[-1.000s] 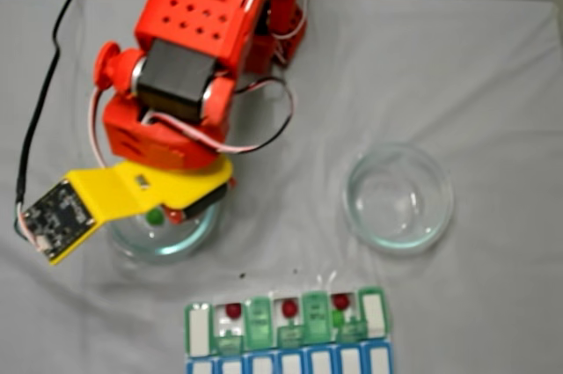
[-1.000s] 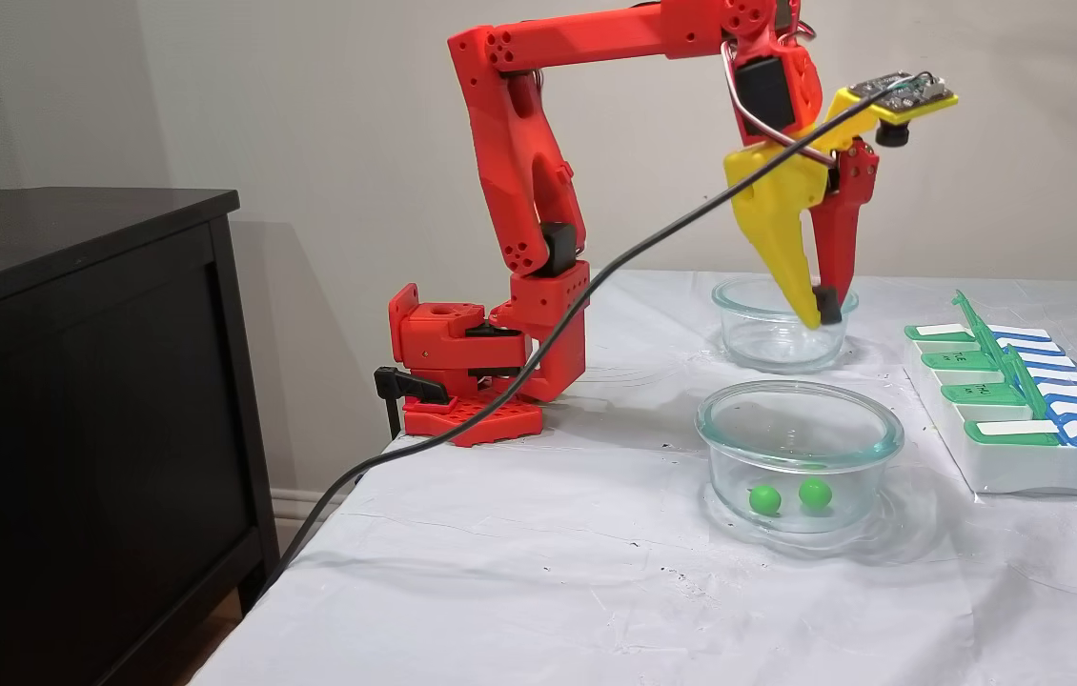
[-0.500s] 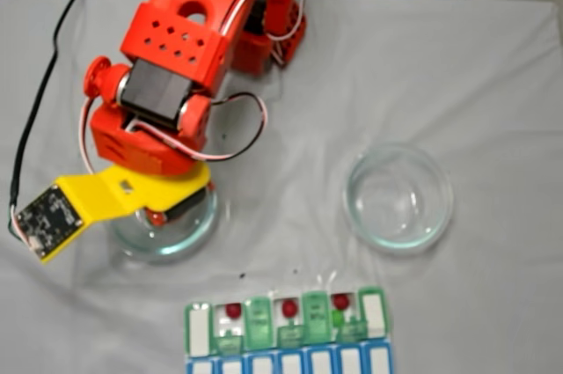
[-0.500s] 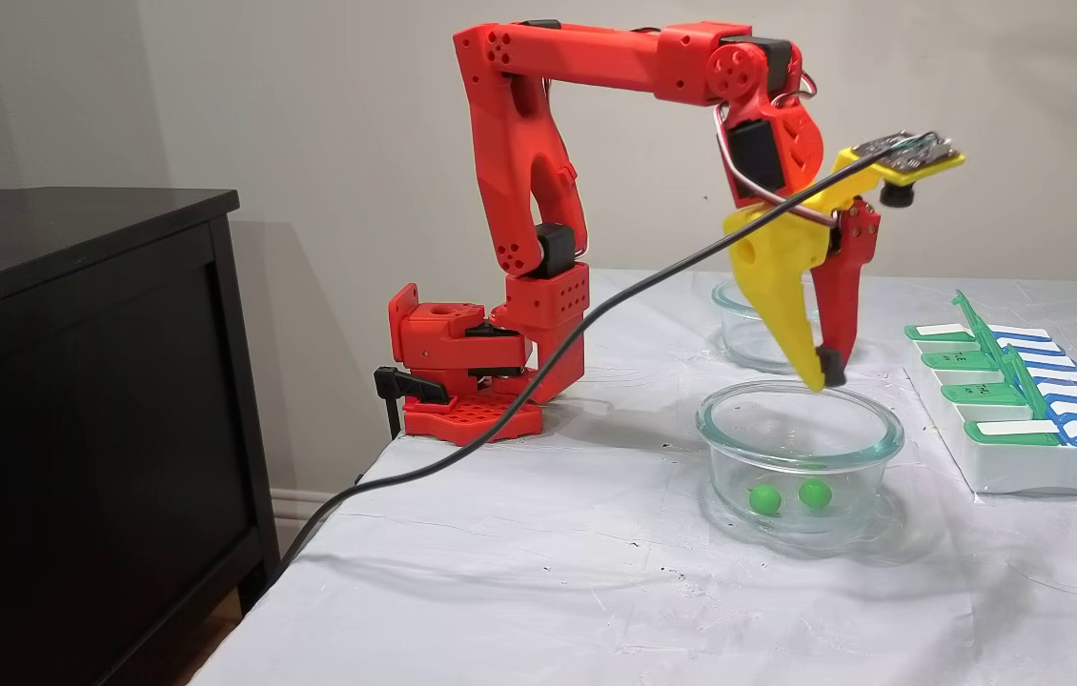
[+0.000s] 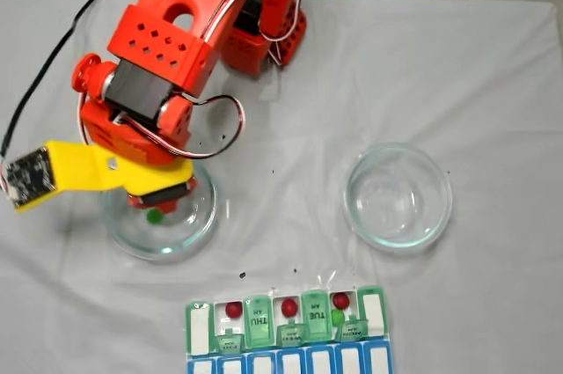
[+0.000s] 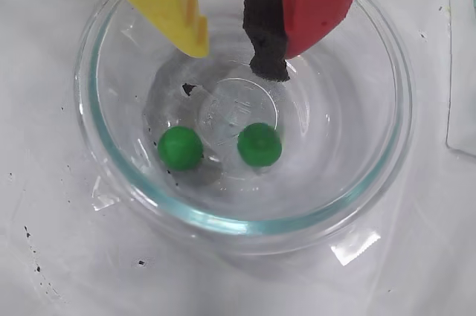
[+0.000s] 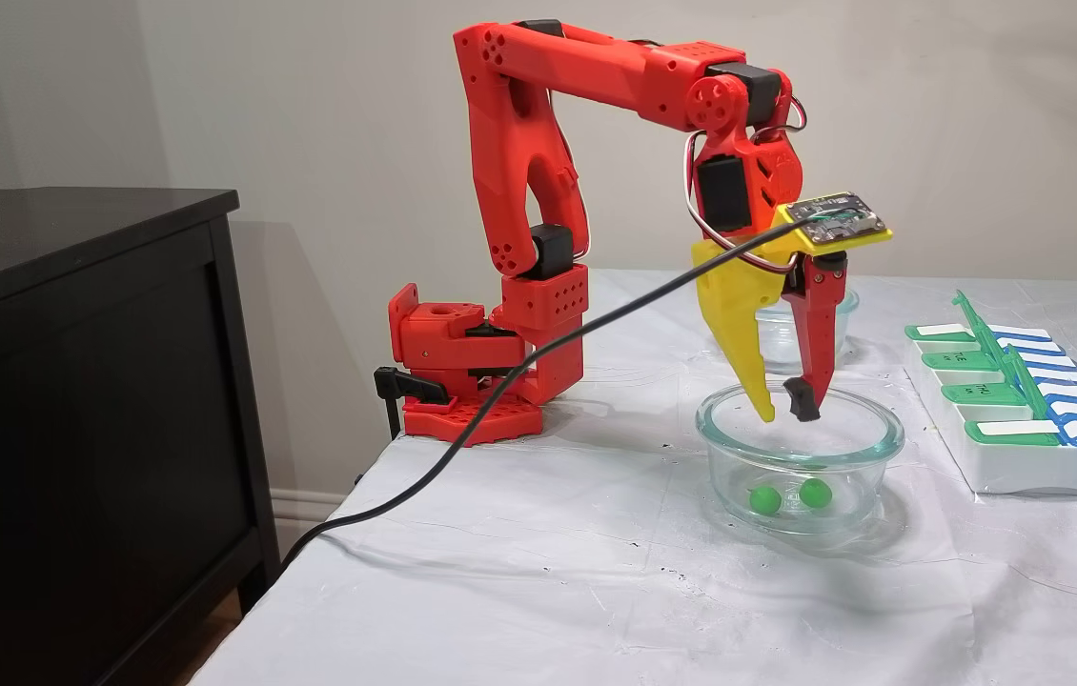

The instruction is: Sort medicines into box.

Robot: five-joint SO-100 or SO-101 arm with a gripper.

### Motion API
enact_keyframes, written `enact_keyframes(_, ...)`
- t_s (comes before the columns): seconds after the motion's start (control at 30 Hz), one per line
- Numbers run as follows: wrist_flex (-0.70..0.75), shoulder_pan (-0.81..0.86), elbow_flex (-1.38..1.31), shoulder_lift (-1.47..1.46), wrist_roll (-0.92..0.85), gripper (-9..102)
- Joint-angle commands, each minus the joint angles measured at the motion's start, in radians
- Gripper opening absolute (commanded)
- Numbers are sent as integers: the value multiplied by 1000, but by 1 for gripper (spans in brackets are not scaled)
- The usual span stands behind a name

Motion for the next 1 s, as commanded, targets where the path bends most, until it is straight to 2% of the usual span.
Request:
enact_keyframes(0.0, -52, 0, 8, 52, 35, 13)
enact_keyframes(0.27, -97, 40, -11, -77, 31, 26)
enact_keyframes(0.43, -160, 32, 9, -74, 38, 26)
enact_keyframes(0.77, -184, 38, -12, -126, 28, 26)
enact_keyframes(0.97, -272, 38, 17, -176, 3, 27)
